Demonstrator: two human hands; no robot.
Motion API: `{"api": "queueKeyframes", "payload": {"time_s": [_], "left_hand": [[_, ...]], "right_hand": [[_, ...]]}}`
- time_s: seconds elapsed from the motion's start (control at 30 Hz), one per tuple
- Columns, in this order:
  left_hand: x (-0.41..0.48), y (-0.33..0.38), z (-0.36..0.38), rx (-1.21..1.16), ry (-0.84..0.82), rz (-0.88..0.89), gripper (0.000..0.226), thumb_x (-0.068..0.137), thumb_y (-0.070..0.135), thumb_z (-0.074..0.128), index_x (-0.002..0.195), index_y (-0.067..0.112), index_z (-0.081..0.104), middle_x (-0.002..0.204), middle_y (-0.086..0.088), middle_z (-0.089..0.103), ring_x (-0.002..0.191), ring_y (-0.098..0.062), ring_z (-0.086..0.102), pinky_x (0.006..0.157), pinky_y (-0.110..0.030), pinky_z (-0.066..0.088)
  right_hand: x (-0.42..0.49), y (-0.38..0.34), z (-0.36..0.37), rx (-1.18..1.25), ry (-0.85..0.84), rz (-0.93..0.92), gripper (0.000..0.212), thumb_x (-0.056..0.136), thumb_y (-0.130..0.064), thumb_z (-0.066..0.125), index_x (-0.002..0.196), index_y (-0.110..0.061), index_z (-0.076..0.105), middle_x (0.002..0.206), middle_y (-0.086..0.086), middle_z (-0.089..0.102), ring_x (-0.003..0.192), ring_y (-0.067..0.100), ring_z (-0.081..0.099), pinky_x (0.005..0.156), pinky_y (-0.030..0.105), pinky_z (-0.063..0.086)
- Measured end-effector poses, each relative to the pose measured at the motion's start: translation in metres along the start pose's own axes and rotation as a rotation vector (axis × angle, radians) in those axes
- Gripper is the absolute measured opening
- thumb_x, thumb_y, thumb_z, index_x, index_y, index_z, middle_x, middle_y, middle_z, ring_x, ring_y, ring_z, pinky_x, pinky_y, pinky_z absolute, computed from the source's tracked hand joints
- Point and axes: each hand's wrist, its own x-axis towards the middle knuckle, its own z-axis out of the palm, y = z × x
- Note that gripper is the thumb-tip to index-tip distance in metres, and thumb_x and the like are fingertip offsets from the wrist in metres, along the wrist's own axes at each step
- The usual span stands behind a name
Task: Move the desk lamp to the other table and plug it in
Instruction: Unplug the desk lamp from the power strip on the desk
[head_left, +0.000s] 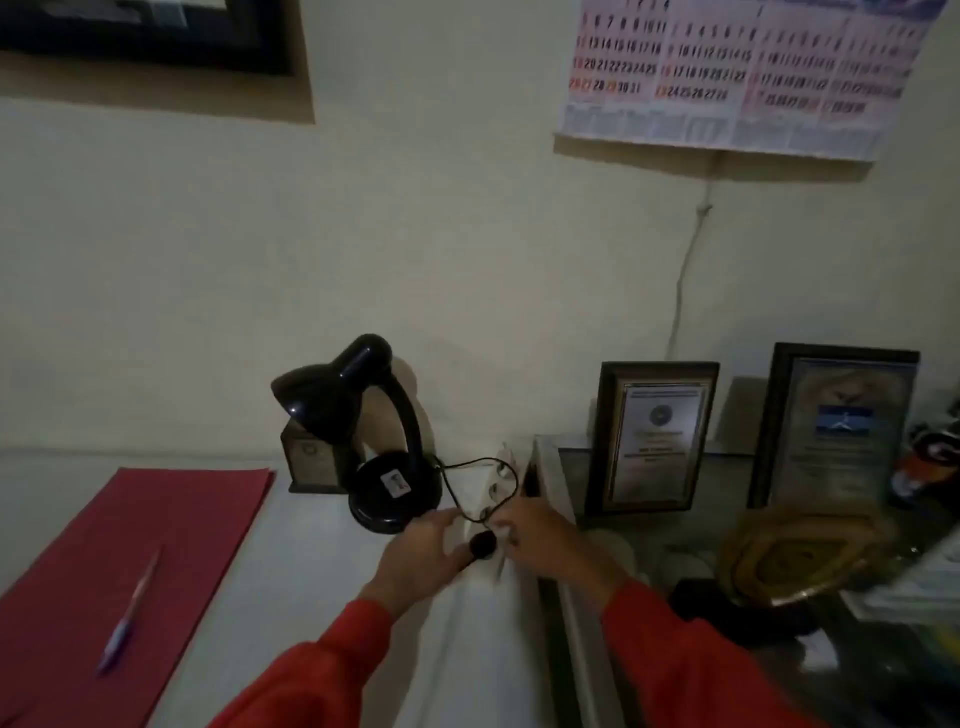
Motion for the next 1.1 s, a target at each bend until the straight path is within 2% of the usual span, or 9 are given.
{"api": "queueKeyframes", "payload": {"time_s": [0.1,0.3,0.47,0.6,0.73,0.9,1.1], "left_hand": [[0.002,-0.005,0.009,-0.048,0.002,-0.021,0.054,0.087,0.044,0.057,0.134,0.019,0.047,0.132,-0.006,0.058,0.119,-0.023,0.053,0.093,-0.032,0.044],[0.004,-0.013,0.024,-0.101,0.055,0.067,0.039,0.085,0.02,0.06,0.124,0.017,0.057,0.115,-0.008,0.068,0.1,-0.023,0.063,0.075,-0.015,0.036],[0.002,-0.015,0.032,-0.084,0.126,0.108,0.044,0.085,0.017,0.059,0.128,0.02,0.054,0.102,-0.011,0.07,0.089,-0.028,0.062,0.073,-0.023,0.038],[0.002,-0.015,0.034,-0.061,0.125,0.122,0.044,0.087,0.019,0.057,0.131,0.021,0.051,0.099,-0.011,0.07,0.085,-0.026,0.06,0.071,-0.025,0.039],[0.002,-0.012,0.035,-0.065,0.122,0.122,0.044,0.089,0.019,0.055,0.132,0.021,0.051,0.101,-0.011,0.069,0.086,-0.026,0.06,0.074,-0.028,0.042],[0.001,-0.011,0.035,-0.06,0.123,0.116,0.044,0.09,0.02,0.056,0.134,0.021,0.049,0.103,-0.012,0.067,0.09,-0.026,0.06,0.076,-0.03,0.042],[0.001,-0.008,0.035,-0.038,0.075,0.041,0.044,0.093,0.025,0.051,0.137,0.024,0.044,0.114,-0.008,0.063,0.102,-0.026,0.057,0.084,-0.036,0.046]], "right_hand": [[0.008,0.004,0.01,-0.03,-0.036,0.037,0.023,0.081,-0.008,0.054,0.102,-0.01,0.064,0.107,0.014,0.065,0.098,0.03,0.061,0.084,0.038,0.052],[0.022,0.008,0.022,-0.159,-0.042,-0.01,0.032,0.084,-0.011,0.058,0.116,-0.01,0.059,0.12,0.015,0.055,0.111,0.031,0.051,0.092,0.041,0.047],[0.032,0.013,0.028,-0.161,-0.058,-0.065,0.022,0.086,-0.008,0.054,0.104,0.002,0.061,0.113,0.021,0.054,0.103,0.033,0.052,0.086,0.038,0.042],[0.034,0.02,0.035,-0.153,-0.063,-0.096,0.022,0.09,-0.01,0.051,0.102,0.005,0.062,0.11,0.022,0.057,0.101,0.031,0.053,0.086,0.034,0.04],[0.038,0.025,0.037,-0.21,-0.099,-0.102,0.021,0.088,-0.009,0.052,0.101,0.005,0.061,0.11,0.022,0.057,0.103,0.032,0.053,0.089,0.04,0.043],[0.041,0.026,0.04,-0.304,-0.127,-0.095,0.022,0.089,-0.004,0.046,0.105,0.002,0.06,0.116,0.02,0.057,0.108,0.031,0.053,0.092,0.04,0.042],[0.04,0.019,0.03,-0.207,-0.189,-0.095,0.027,0.095,-0.007,0.04,0.115,0.0,0.057,0.124,0.021,0.058,0.114,0.028,0.053,0.096,0.026,0.034]]}}
